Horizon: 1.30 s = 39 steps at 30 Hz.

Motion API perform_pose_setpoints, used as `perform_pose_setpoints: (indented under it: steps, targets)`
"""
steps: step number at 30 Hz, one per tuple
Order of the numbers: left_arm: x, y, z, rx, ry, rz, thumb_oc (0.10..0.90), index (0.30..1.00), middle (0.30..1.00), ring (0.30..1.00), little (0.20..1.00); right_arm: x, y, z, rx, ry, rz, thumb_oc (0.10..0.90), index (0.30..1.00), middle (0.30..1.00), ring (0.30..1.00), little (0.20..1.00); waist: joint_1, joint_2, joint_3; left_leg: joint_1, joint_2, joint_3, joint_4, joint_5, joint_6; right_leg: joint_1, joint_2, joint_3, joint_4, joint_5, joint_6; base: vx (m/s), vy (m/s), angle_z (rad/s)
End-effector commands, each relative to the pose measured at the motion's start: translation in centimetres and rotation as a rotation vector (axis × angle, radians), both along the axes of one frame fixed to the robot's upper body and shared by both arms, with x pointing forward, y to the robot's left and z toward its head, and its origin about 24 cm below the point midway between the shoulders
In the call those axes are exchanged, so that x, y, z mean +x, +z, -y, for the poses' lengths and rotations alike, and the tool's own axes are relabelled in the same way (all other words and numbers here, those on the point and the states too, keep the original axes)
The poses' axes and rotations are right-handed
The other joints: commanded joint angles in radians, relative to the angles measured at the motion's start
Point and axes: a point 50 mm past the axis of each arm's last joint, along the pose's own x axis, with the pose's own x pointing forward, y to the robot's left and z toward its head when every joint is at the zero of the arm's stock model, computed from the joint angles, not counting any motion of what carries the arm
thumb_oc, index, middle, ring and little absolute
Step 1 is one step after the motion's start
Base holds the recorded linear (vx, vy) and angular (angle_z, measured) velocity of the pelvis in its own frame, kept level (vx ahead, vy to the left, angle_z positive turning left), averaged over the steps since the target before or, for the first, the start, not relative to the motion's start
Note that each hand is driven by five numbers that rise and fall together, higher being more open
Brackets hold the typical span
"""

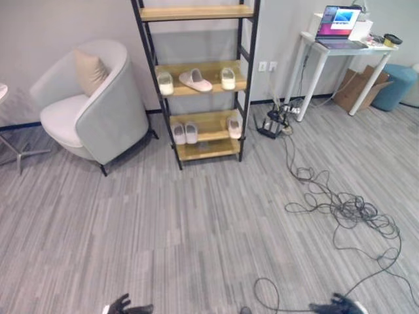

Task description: Arrange the slippers neatly on the shoe rack.

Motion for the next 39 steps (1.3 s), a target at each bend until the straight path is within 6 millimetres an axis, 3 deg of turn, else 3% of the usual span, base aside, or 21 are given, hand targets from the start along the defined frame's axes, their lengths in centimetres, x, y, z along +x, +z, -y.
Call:
perform_pose_setpoints:
  steps: [1,8,11,14,16,17,18,19,21,22,23,25,28,31,32,33,35,37,38,39]
  targets:
    - [1.3,0.6,-1.1,0.020,0.009,0.053,0.800,0.900,0.900,0.900,0.900,-0.6,0.5,1.7,-0.061,0.064,-0.039,0.800,0.900,0.900,0.900,0.900,-0.006,-0.013,-0.043,-0.019,0.015,-0.128,-0.023,-0.016,-0.053,0.073,-0.032,0.022,0.007,-0.107,0.084,0.00,0.000,0.00]
    - [1.3,-0.2,0.8,-0.047,-0.066,0.002,0.800,0.900,0.900,0.900,0.900,-1.9,-0.2,1.0,-0.027,0.050,-0.120,0.800,0.900,0.900,0.900,0.900,-0.014,-0.001,-0.021,-0.025,0.018,-0.126,-0.023,-0.011,-0.059,0.068,-0.028,0.018,0.007,-0.108,0.079,0.00,-0.025,0.00]
    - [3.8,-0.2,2.7,-0.058,-0.238,0.009,0.800,0.900,0.900,0.900,0.900,-1.9,-0.1,1.4,-0.035,0.024,-0.128,0.800,0.900,0.900,0.900,0.900,-0.045,0.012,0.025,-0.037,0.041,-0.101,-0.023,0.005,-0.080,0.041,-0.022,0.014,0.039,-0.117,0.068,0.01,-0.158,0.07]
    - [4.1,-0.3,3.4,-0.064,-0.300,0.008,0.800,0.900,0.900,0.900,0.900,-1.8,-0.1,1.2,-0.036,0.055,-0.131,0.800,0.900,0.900,0.900,0.900,-0.052,0.011,0.042,-0.045,0.069,-0.095,0.027,-0.017,-0.091,0.016,-0.006,0.031,0.110,-0.153,0.049,0.04,-0.207,0.06]
    - [4.0,-0.3,3.6,-0.066,-0.332,0.004,0.800,0.900,0.900,0.900,0.900,-1.8,-0.2,0.9,-0.030,0.079,-0.135,0.800,0.900,0.900,0.900,0.900,-0.051,-0.001,0.059,-0.069,0.091,-0.076,0.149,-0.062,-0.098,0.000,0.011,0.067,0.180,-0.180,0.038,0.07,-0.178,-0.13]
    - [4.0,-0.3,3.6,-0.066,-0.332,0.004,0.800,0.900,0.900,0.900,0.900,-1.8,-0.2,0.9,-0.030,0.079,-0.135,0.800,0.900,0.900,0.900,0.900,-0.051,-0.001,0.059,-0.069,0.091,-0.076,0.149,-0.062,-0.098,-0.001,0.011,0.067,0.180,-0.180,0.038,0.06,-0.280,-0.31]
    - [4.6,-0.2,3.9,-0.050,-0.383,0.010,0.800,0.900,0.900,0.900,0.900,-1.6,-0.3,0.5,-0.022,0.105,-0.136,0.800,0.900,0.900,0.900,0.900,-0.047,-0.017,0.091,-0.174,0.118,-0.053,0.373,-0.029,-0.101,0.008,0.016,0.089,0.214,-0.193,0.024,0.03,-0.297,-0.46]
    - [5.7,0.1,4.2,-0.041,-0.413,0.042,0.800,0.900,0.900,0.900,0.900,-1.3,-0.4,0.2,-0.023,0.138,-0.134,0.800,0.900,0.900,0.900,0.900,-0.045,-0.021,0.114,-0.253,0.140,-0.046,0.495,0.029,-0.092,0.008,0.019,0.091,0.228,-0.196,0.012,0.06,-0.384,-0.42]
    - [6.3,0.2,4.7,-0.027,-0.449,0.052,0.800,0.900,0.900,0.900,0.900,-1.4,-0.5,-0.1,-0.032,0.177,-0.157,0.800,0.900,0.900,0.900,0.900,-0.037,-0.042,0.139,-0.350,0.136,-0.028,0.676,0.047,-0.054,0.019,0.012,0.094,0.248,-0.205,-0.009,0.14,-0.250,-0.25]
    - [6.5,0.2,5.4,-0.037,-0.472,0.070,0.800,0.900,0.900,0.900,0.900,-1.3,-0.6,-0.5,-0.033,0.222,-0.166,0.800,0.900,0.900,0.900,0.900,-0.021,-0.036,0.135,-0.406,0.085,-0.007,0.677,-0.009,-0.043,0.037,0.022,0.102,0.261,-0.239,-0.013,0.21,-0.132,-0.19]
    - [6.5,0.2,5.4,-0.037,-0.472,0.069,0.800,0.900,0.900,0.900,0.900,-1.3,-0.6,-0.5,-0.033,0.222,-0.166,0.800,0.900,0.900,0.900,0.900,-0.020,-0.036,0.136,-0.405,0.085,-0.006,0.679,-0.012,-0.042,0.038,0.021,0.103,0.262,-0.241,-0.012,0.30,-0.039,-0.31]
    - [5.8,-0.1,6.1,-0.051,-0.498,0.052,0.800,0.900,0.900,0.900,0.900,-0.9,-0.7,-1.0,-0.030,0.249,-0.165,0.800,0.900,0.900,0.900,0.900,0.008,-0.021,0.121,-0.414,0.035,0.051,0.535,-0.031,-0.039,0.077,0.031,0.114,0.254,-0.265,-0.004,0.37,0.018,-0.26]
    - [4.6,-0.7,7.0,-0.058,-0.557,-0.005,0.800,0.900,0.900,0.900,0.900,1.3,-0.5,-1.6,-0.042,0.327,-0.127,0.800,0.900,0.900,0.900,0.900,0.072,0.017,0.098,-0.408,-0.028,0.068,0.191,0.080,-0.054,0.164,0.078,0.166,0.223,-0.286,0.008,0.51,0.059,-0.21]
    - [3.3,-1.1,6.8,-0.070,-0.557,-0.058,0.800,0.900,0.900,0.900,0.900,3.2,-0.3,-2.4,-0.054,0.411,-0.088,0.800,0.900,0.900,0.900,0.900,0.110,0.012,0.063,-0.394,-0.052,0.010,0.075,0.125,-0.041,0.216,0.086,0.189,0.224,-0.295,0.021,0.56,0.065,-0.79]
    - [3.0,-1.1,6.2,-0.054,-0.561,-0.083,0.800,0.900,0.900,0.900,0.900,3.3,-0.3,-2.7,-0.043,0.409,-0.069,0.800,0.900,0.900,0.900,0.900,0.100,-0.008,0.042,-0.386,-0.064,0.013,0.106,0.143,-0.021,0.210,0.070,0.183,0.273,-0.263,0.041,0.45,0.080,-0.73]
    - [3.0,-1.1,6.2,-0.054,-0.561,-0.083,0.800,0.900,0.900,0.900,0.900,3.3,-0.3,-2.8,-0.043,0.409,-0.069,0.800,0.900,0.900,0.900,0.900,0.100,-0.009,0.040,-0.387,-0.064,0.013,0.107,0.143,-0.021,0.208,0.069,0.182,0.274,-0.264,0.041,0.43,0.105,-0.57]
    - [2.9,-1.0,5.5,-0.032,-0.554,-0.094,0.800,0.900,0.900,0.900,0.900,3.6,-0.3,-3.1,-0.021,0.397,-0.054,0.800,0.900,0.900,0.900,0.900,0.094,-0.030,0.025,-0.361,-0.071,0.009,0.128,0.109,0.002,0.193,0.051,0.191,0.365,-0.196,0.090,0.35,0.112,-0.23]
    - [3.4,-0.8,5.0,-0.016,-0.548,-0.088,0.800,0.900,0.900,0.900,0.900,3.7,-0.3,-3.6,-0.006,0.411,-0.047,0.800,0.900,0.900,0.900,0.900,0.084,-0.051,0.025,-0.324,-0.078,0.015,0.152,0.062,0.020,0.148,0.021,0.169,0.524,-0.054,0.175,0.46,0.161,-0.15]
    - [4.6,-0.5,4.9,-0.002,-0.549,-0.055,0.800,0.900,0.900,0.900,0.900,3.9,-0.4,-3.9,-0.007,0.448,-0.058,0.800,0.900,0.900,0.900,0.900,0.079,-0.048,0.032,-0.264,-0.075,0.004,0.162,0.015,0.045,0.090,-0.008,0.122,0.687,0.070,0.234,0.40,0.146,-0.30]
    - [4.6,-0.5,5.0,-0.002,-0.549,-0.055,0.800,0.900,0.900,0.900,0.900,3.9,-0.4,-3.9,-0.008,0.448,-0.058,0.800,0.900,0.900,0.900,0.900,0.080,-0.045,0.030,-0.266,-0.072,0.004,0.162,0.016,0.044,0.088,-0.004,0.122,0.685,0.073,0.234,0.40,0.175,-0.25]
